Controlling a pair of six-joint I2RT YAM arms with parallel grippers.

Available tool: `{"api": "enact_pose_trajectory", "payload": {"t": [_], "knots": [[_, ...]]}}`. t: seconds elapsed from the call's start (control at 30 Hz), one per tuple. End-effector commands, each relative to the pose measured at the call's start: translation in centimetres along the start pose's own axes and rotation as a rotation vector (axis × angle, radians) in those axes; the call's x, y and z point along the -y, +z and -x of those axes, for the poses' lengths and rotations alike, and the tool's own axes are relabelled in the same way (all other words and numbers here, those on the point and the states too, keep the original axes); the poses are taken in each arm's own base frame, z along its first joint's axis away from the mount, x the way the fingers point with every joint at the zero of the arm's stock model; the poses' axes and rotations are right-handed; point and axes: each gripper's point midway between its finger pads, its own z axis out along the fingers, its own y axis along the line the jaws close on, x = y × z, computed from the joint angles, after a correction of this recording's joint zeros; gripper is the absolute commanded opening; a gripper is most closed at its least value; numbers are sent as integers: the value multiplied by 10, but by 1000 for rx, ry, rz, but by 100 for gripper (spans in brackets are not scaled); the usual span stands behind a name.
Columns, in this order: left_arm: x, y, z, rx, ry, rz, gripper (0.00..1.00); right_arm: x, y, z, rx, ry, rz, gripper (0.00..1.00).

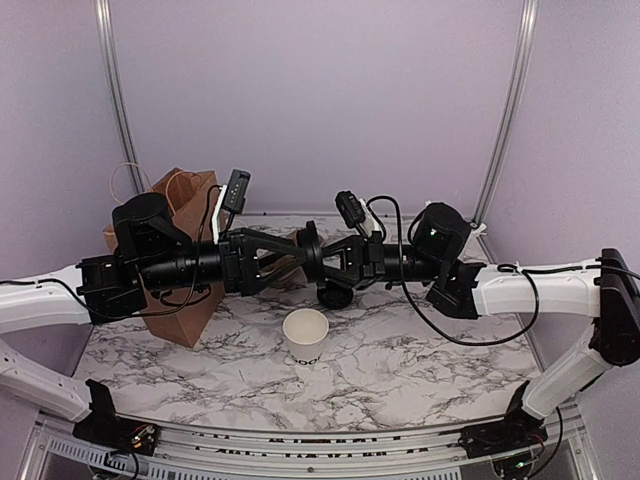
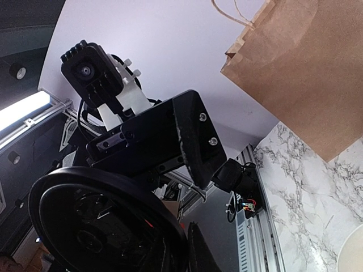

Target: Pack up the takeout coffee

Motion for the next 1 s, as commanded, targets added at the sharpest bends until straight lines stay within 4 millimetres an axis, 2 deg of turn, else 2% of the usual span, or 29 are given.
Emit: {"api": "enact_pose_trajectory", "payload": {"t": [0.0,0.4,0.97], "knots": [[18,3,19,39,16,-55,96,-11,3,20,49,-39,18,9],[20,12,14,14,0,-71,91,-9,4,21,54,-33,18,9],[18,16,12,14,-15,-54,70,-1,5,21,53,-41,-26,11]]}}
